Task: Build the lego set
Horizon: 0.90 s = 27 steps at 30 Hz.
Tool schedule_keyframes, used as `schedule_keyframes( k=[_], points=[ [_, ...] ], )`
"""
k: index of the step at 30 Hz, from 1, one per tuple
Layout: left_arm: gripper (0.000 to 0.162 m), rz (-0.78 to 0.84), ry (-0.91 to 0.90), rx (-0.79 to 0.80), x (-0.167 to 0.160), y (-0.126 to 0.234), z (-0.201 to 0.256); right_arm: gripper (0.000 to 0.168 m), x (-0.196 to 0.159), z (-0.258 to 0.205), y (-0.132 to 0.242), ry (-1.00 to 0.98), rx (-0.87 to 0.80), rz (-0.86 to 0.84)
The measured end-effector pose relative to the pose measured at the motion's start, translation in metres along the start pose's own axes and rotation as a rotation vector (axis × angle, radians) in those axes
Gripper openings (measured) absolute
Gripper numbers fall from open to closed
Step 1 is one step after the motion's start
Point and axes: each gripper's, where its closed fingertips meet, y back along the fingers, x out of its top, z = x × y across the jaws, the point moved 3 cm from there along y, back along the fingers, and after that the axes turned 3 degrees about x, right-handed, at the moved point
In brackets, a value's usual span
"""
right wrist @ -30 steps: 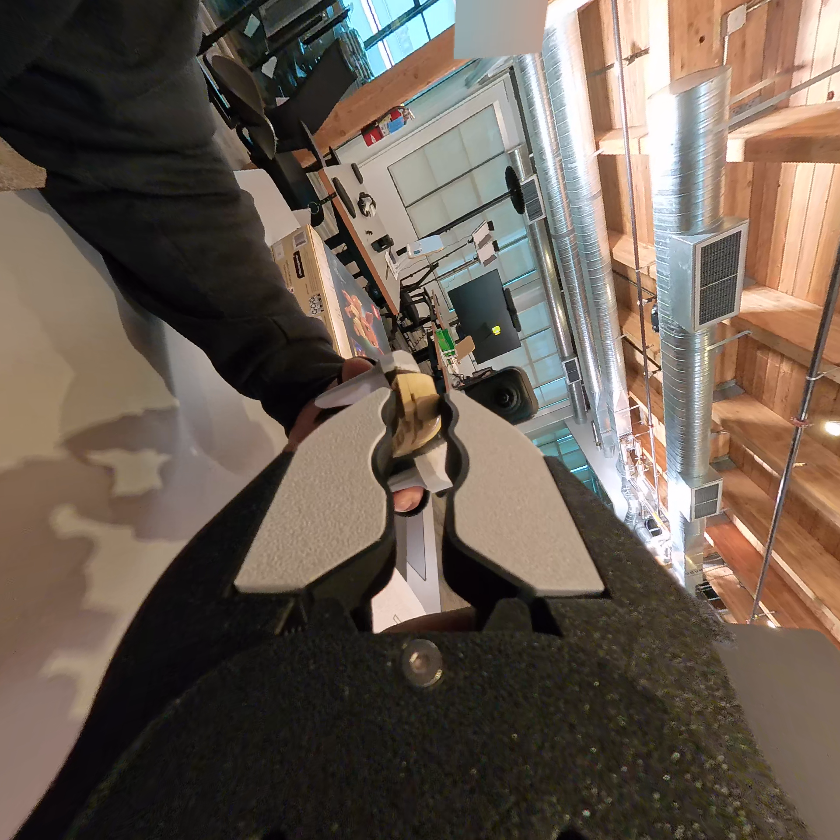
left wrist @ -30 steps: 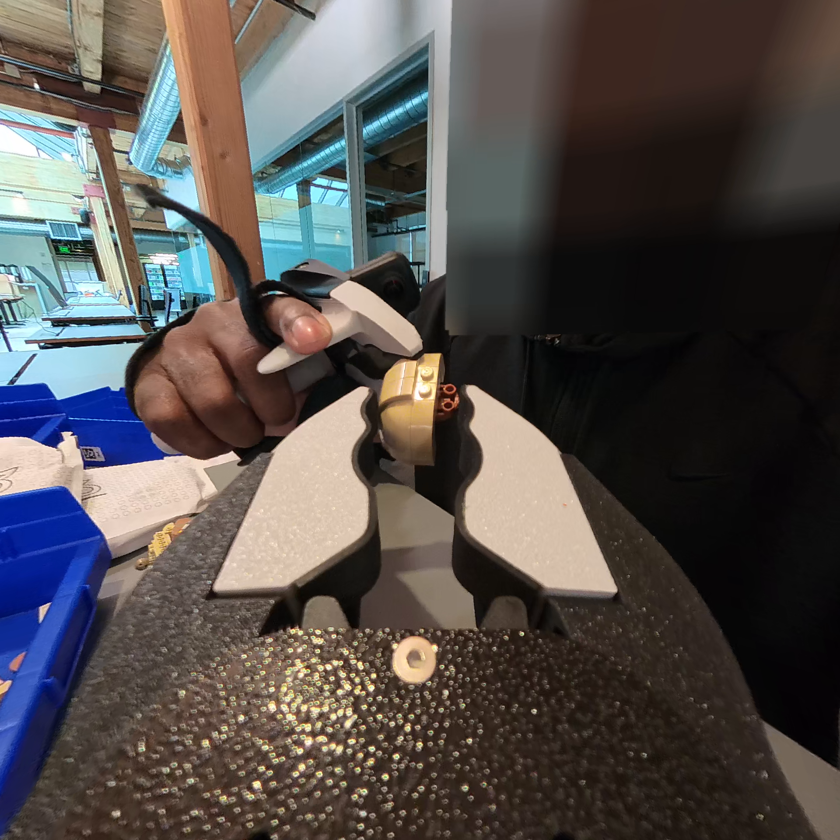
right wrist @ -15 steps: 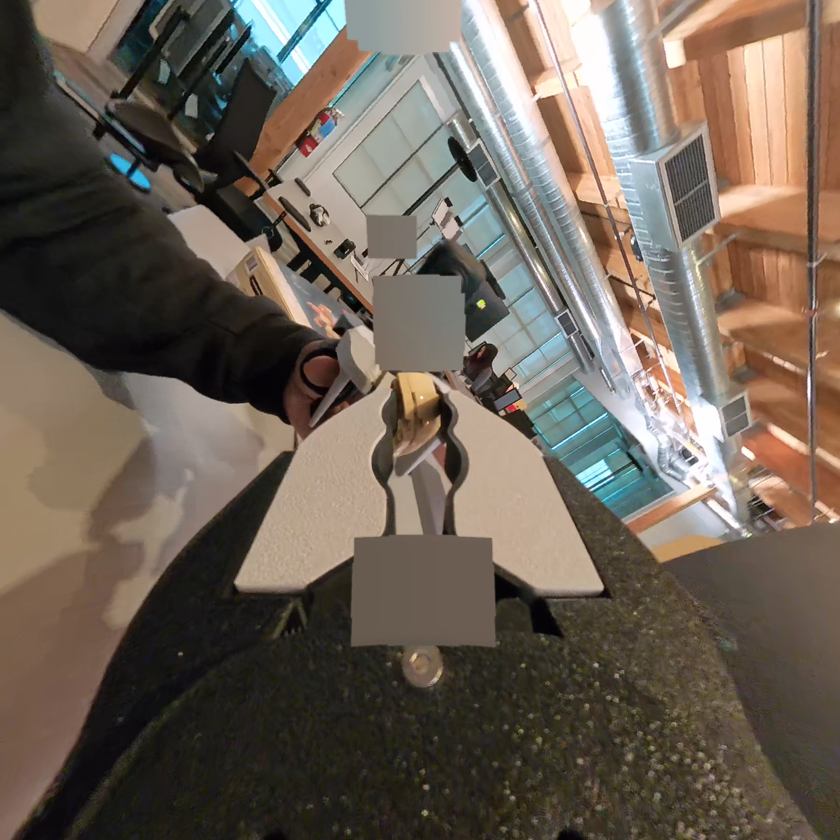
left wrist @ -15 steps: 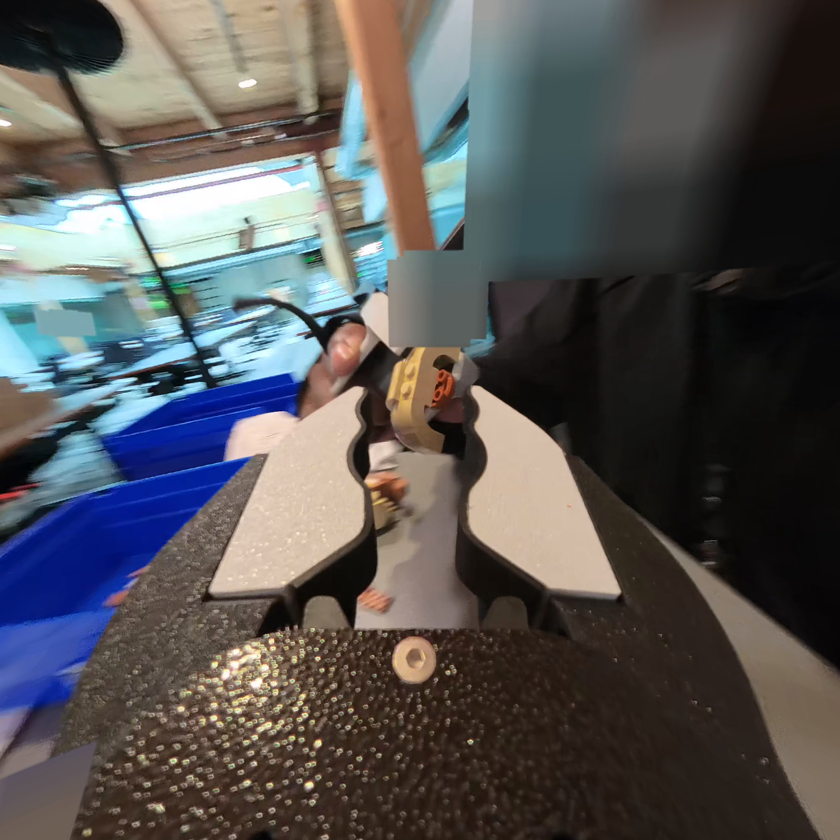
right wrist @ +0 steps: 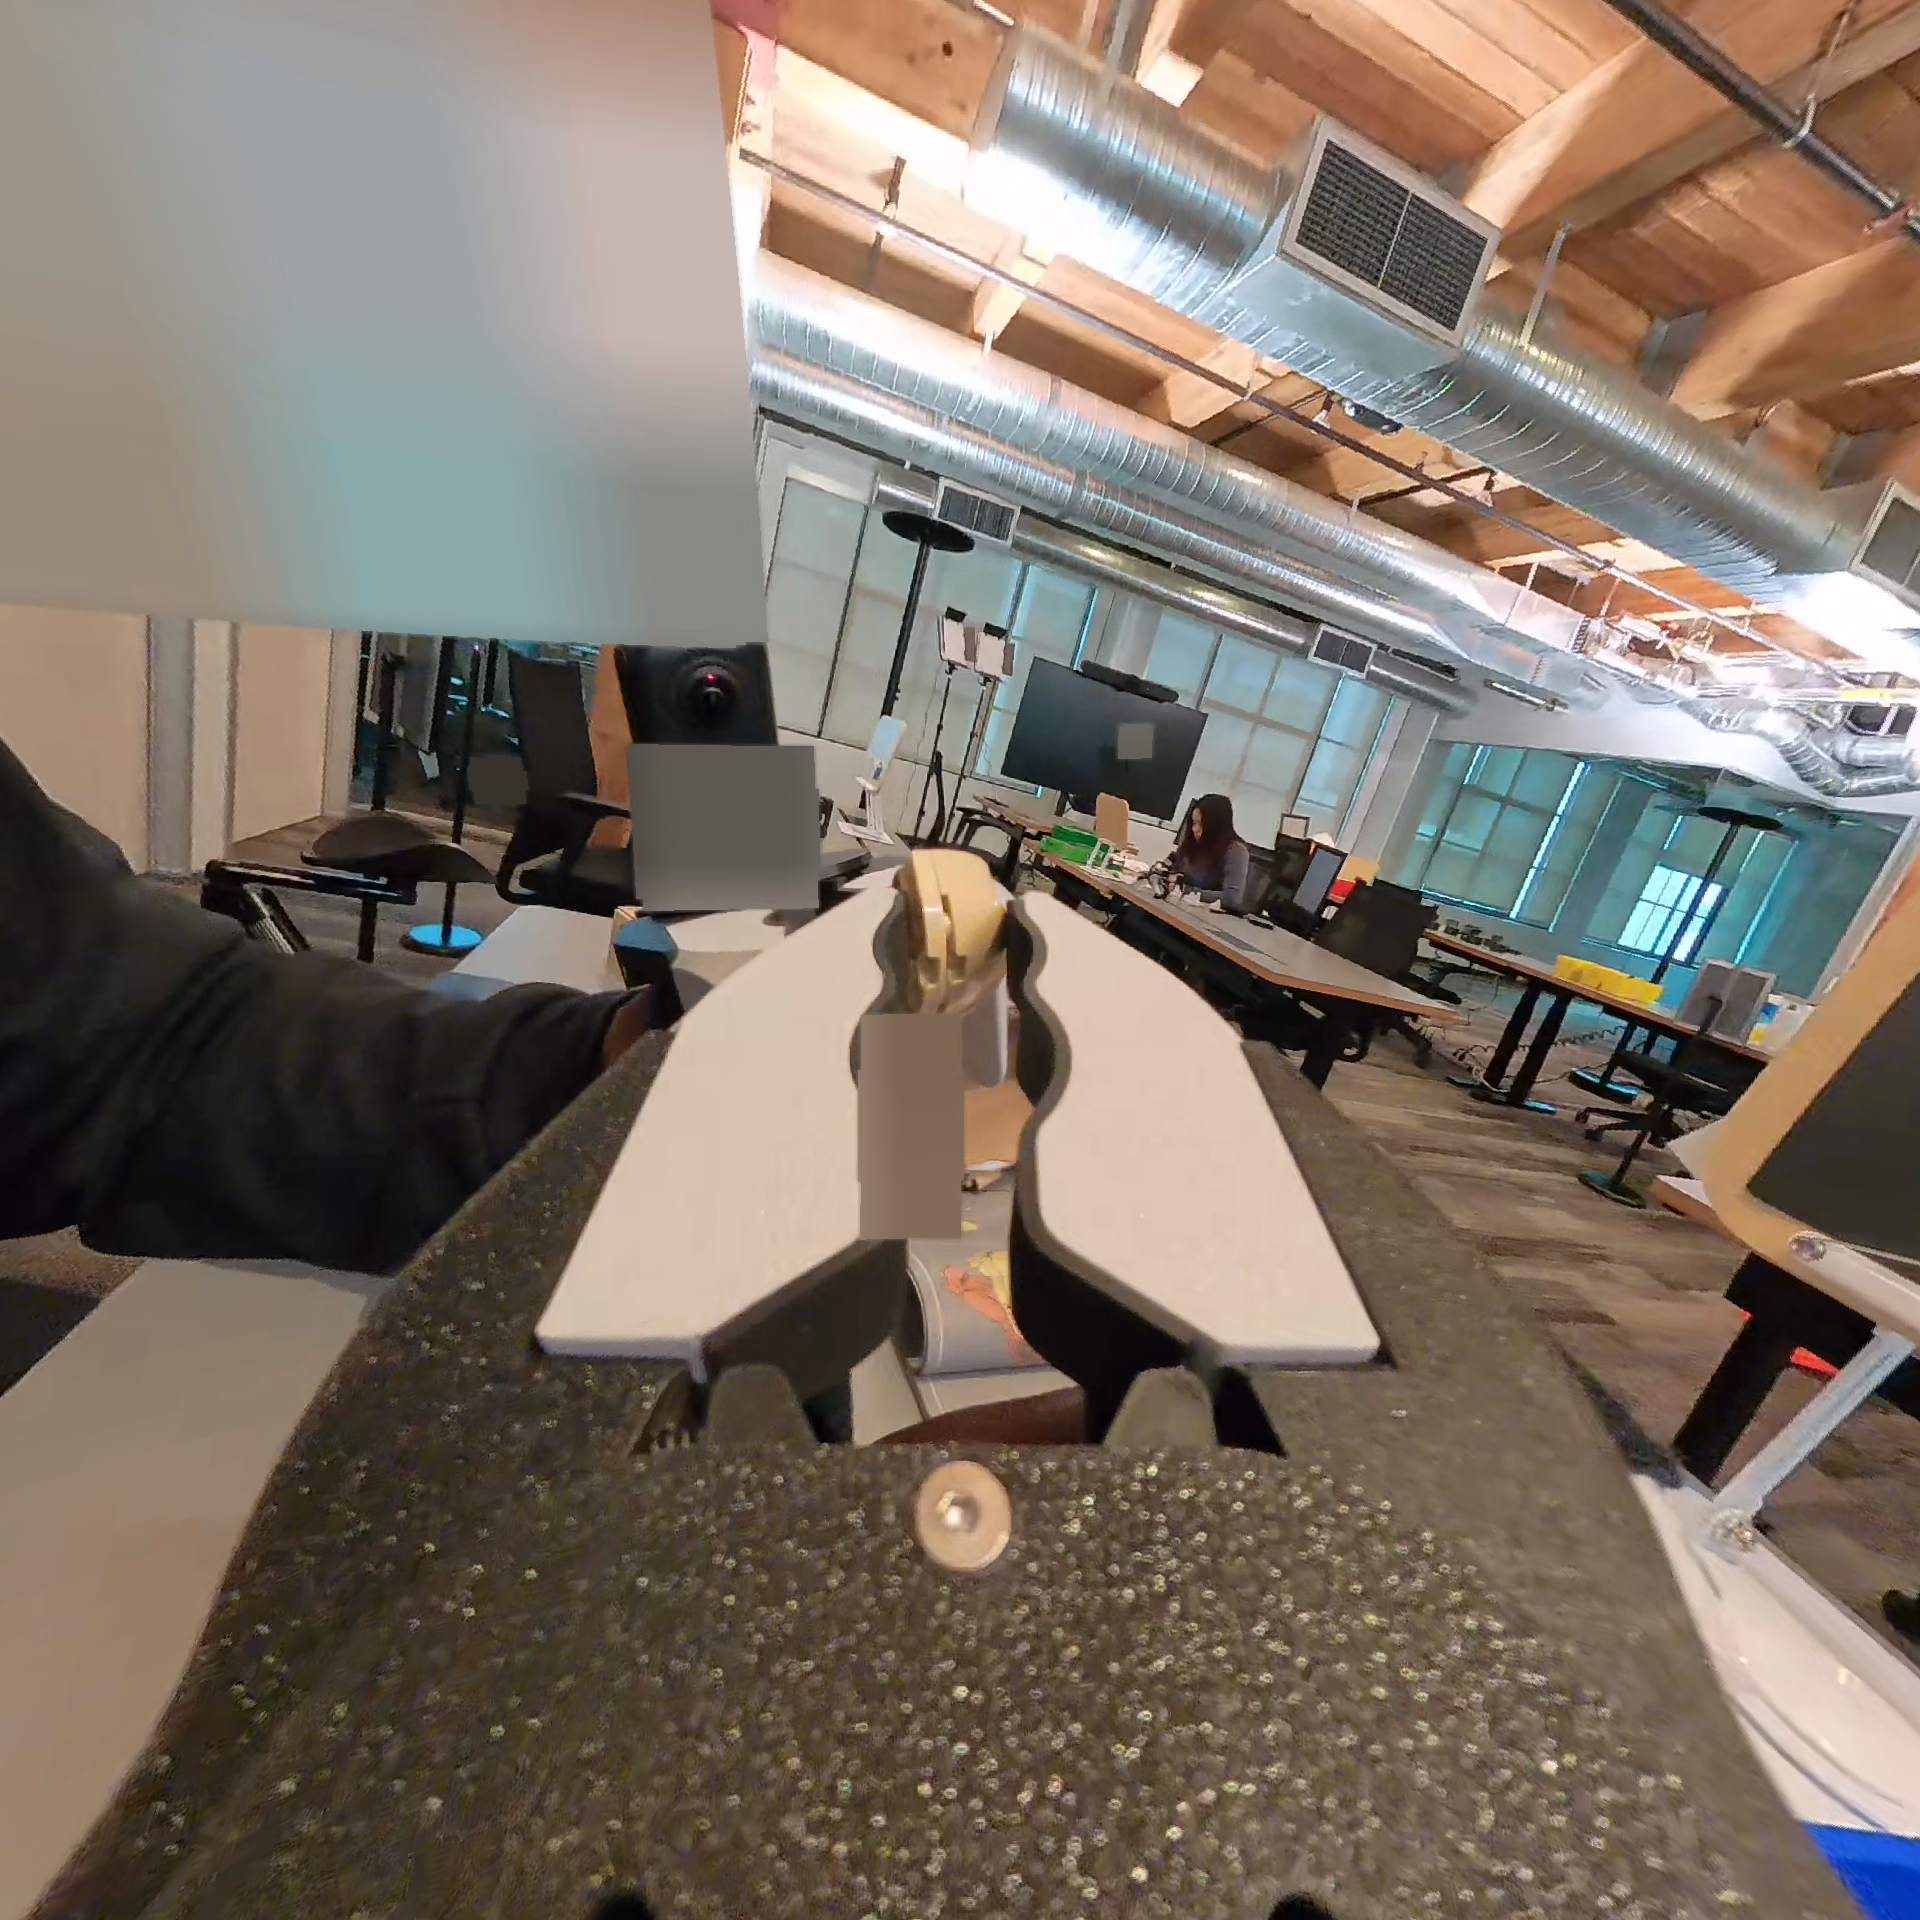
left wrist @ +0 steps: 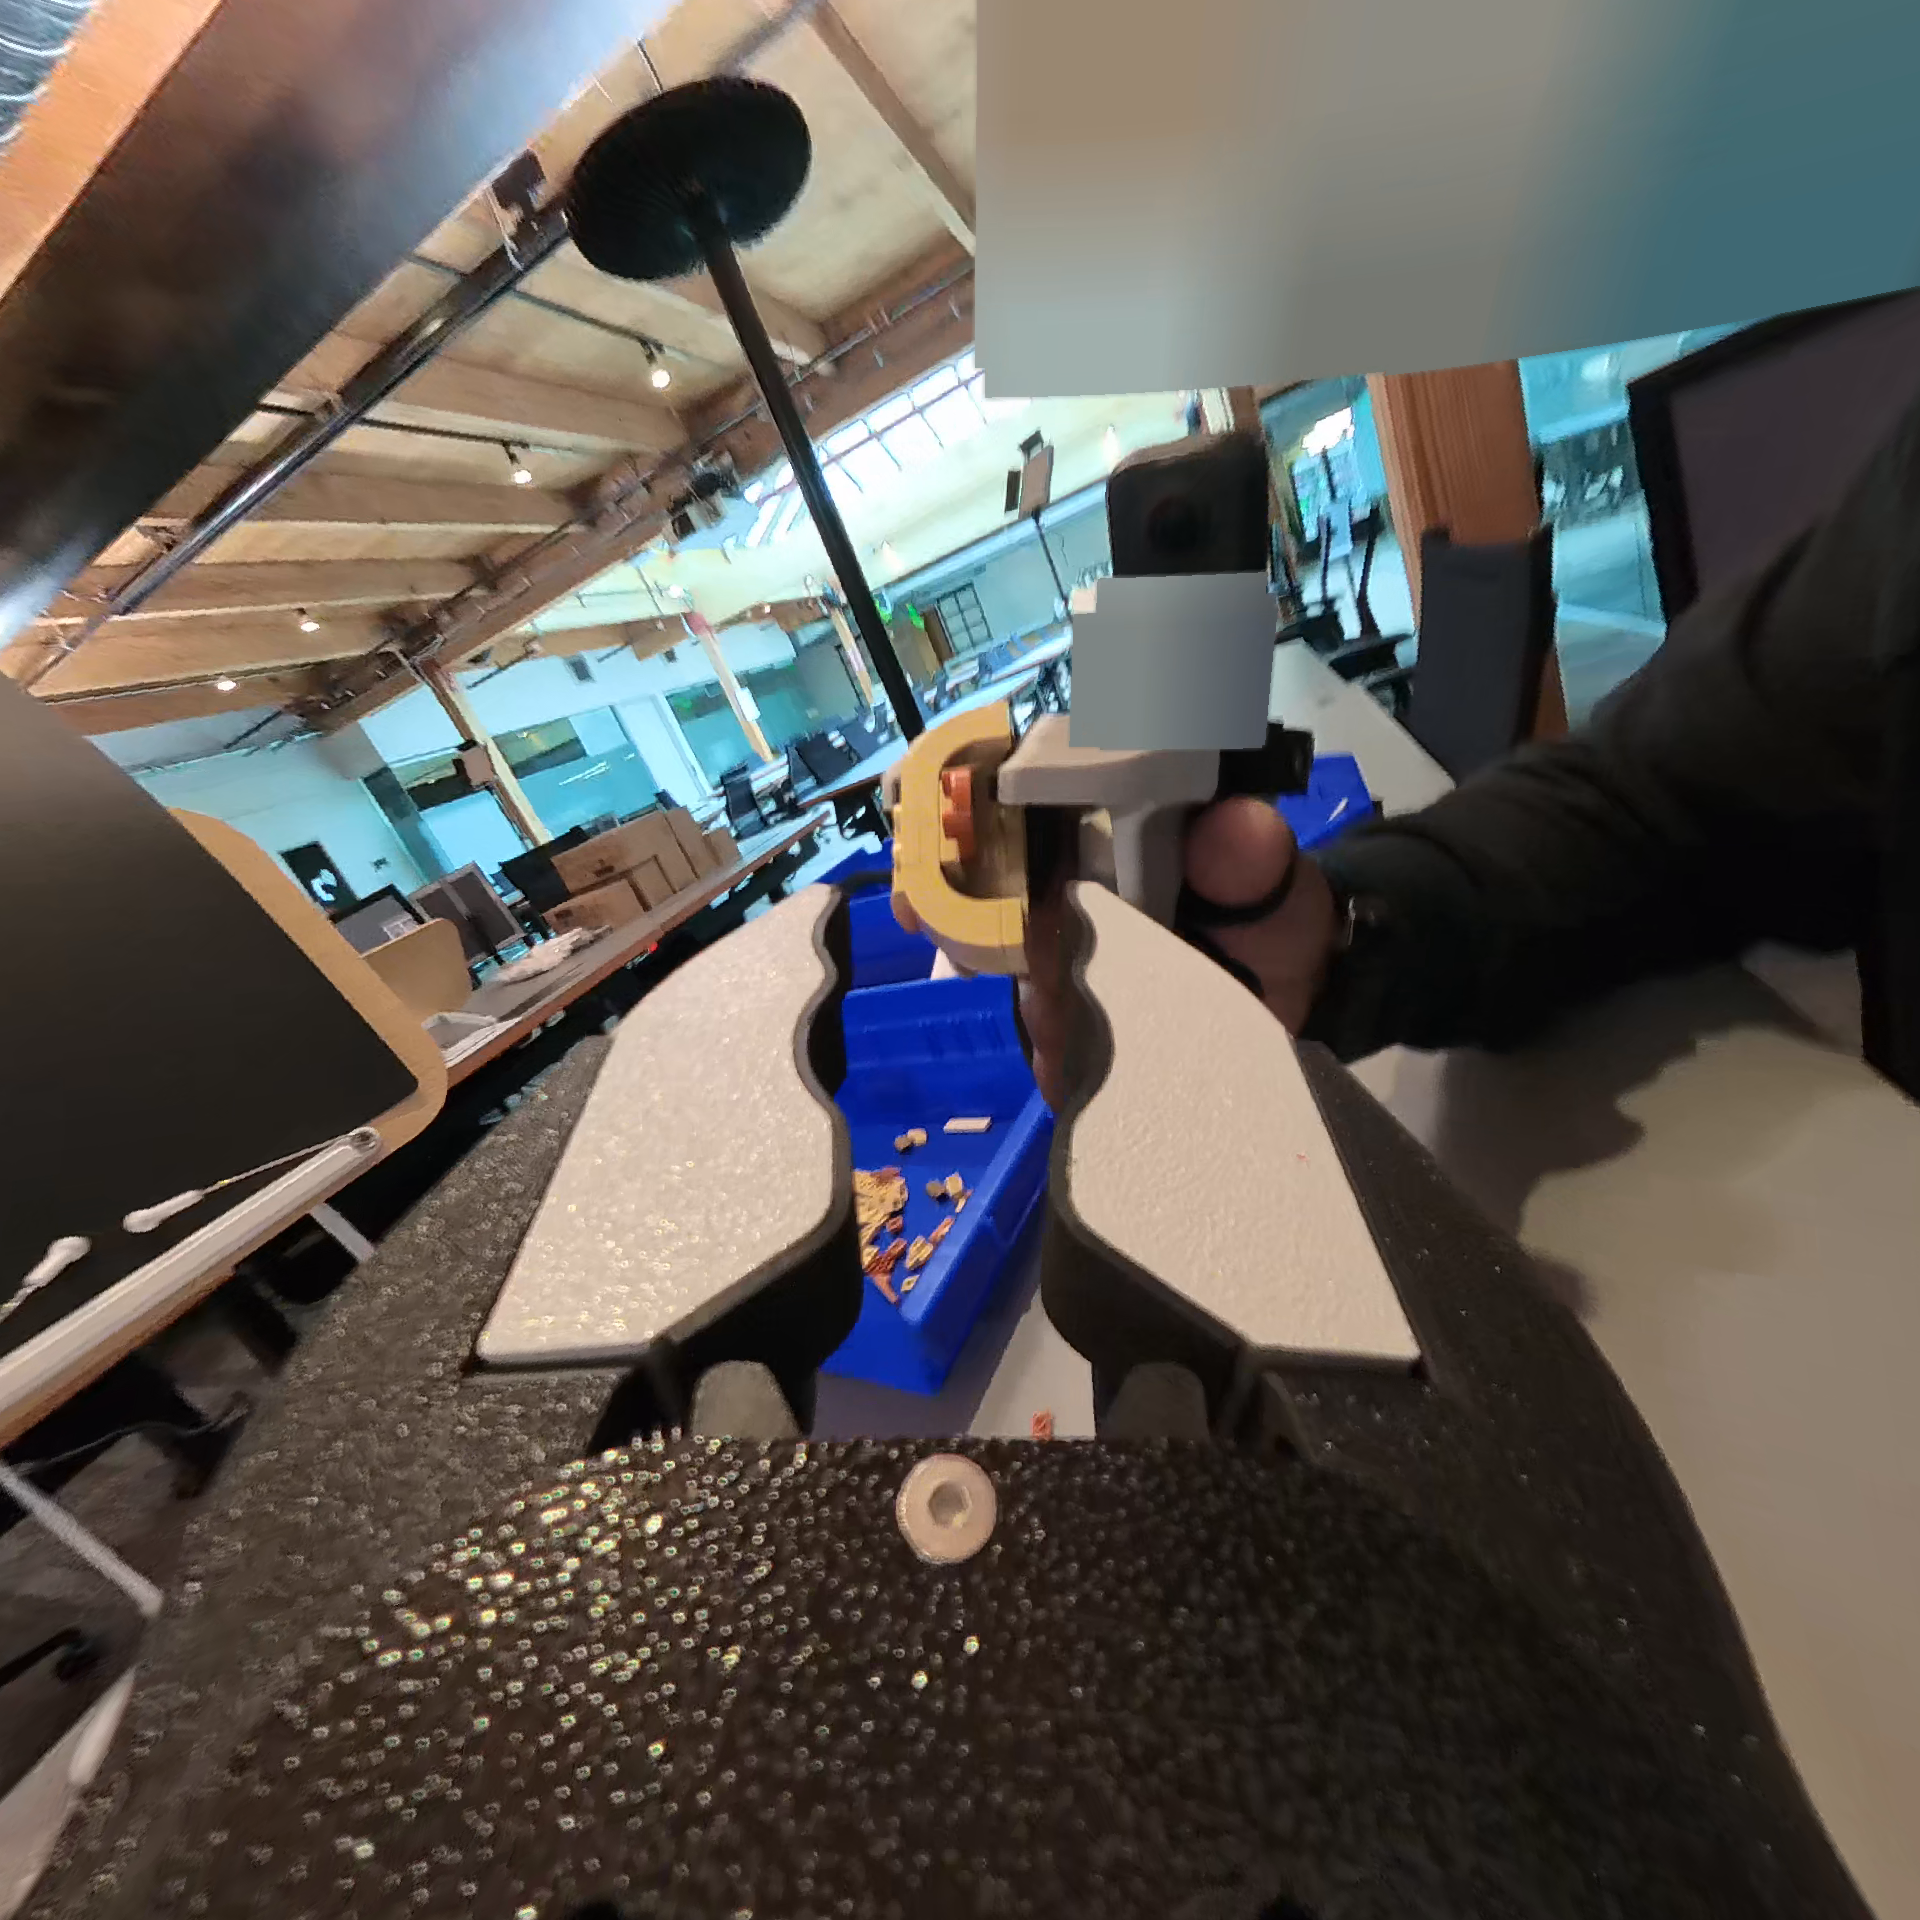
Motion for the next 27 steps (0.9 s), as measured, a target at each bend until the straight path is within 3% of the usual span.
schedule_keyframes(
  k=[15, 27],
  points=[
    [0.034, 0.058, 0.044, 0.045, 0.0, -0.009, 0.006, 0.017, -0.002, -0.004, 0.002, -0.124, 0.007, 0.123],
    [0.025, 0.092, 0.067, 0.044, -0.001, -0.009, 0.011, 0.017, -0.002, -0.008, 0.002, -0.098, 0.014, 0.143]
  ],
)
